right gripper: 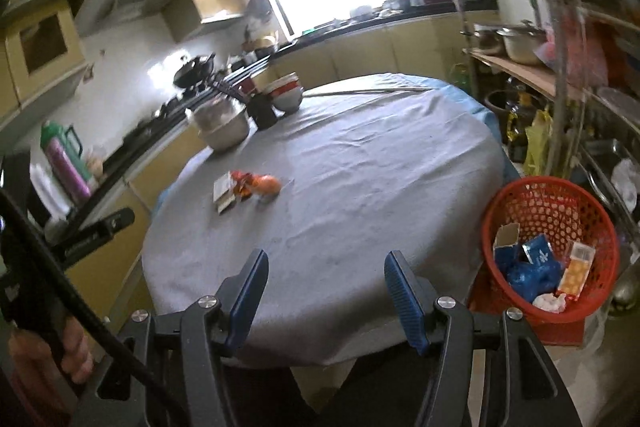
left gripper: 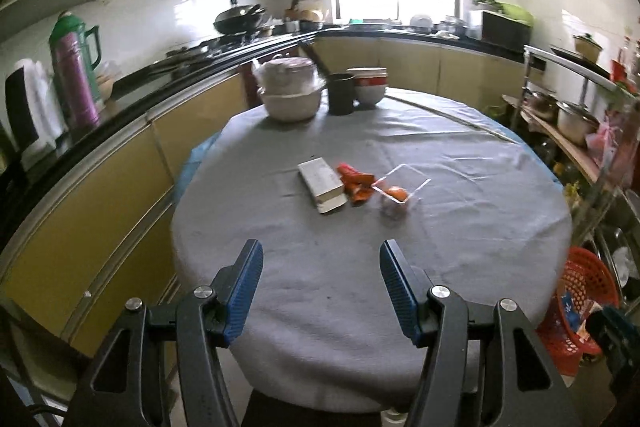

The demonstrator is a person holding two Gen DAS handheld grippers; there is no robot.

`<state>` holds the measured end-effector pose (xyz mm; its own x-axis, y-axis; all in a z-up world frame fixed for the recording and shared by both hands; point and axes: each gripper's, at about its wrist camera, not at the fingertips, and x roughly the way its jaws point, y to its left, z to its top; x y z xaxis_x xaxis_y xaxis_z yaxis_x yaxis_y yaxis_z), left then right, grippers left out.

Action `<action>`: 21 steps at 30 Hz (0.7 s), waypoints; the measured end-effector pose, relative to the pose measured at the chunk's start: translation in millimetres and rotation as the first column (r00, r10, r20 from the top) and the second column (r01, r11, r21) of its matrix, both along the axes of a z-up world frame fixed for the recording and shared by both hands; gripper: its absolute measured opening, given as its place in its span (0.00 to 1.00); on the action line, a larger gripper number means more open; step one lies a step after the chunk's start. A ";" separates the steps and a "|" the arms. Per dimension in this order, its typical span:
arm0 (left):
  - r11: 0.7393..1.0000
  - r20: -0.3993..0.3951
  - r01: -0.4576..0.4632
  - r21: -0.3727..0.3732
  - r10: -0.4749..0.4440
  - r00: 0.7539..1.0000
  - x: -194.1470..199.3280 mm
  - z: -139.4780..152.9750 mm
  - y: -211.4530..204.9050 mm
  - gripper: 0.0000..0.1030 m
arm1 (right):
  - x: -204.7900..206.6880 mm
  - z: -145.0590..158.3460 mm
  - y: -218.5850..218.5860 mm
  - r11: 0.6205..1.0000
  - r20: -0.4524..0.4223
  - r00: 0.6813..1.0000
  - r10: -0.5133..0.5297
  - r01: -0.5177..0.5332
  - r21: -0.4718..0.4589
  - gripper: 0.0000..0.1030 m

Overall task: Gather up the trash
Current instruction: 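Return both tools to the table toward the orange peel tray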

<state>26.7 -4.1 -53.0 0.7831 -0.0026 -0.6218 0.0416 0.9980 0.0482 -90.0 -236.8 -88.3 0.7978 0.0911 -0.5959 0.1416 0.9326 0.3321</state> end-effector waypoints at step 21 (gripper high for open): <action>0.995 -0.051 -0.094 0.032 0.095 0.994 12.9 -34.2 29.5 0.60 | 30.1 32.8 44.3 0.979 0.017 0.993 0.114 -0.109 -0.173 0.62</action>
<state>39.6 25.4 -87.2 0.7453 0.0889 -0.6608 -0.0495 0.9957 0.0780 -59.9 -192.5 -55.5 0.8043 0.0787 -0.5889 0.0265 0.9855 0.1678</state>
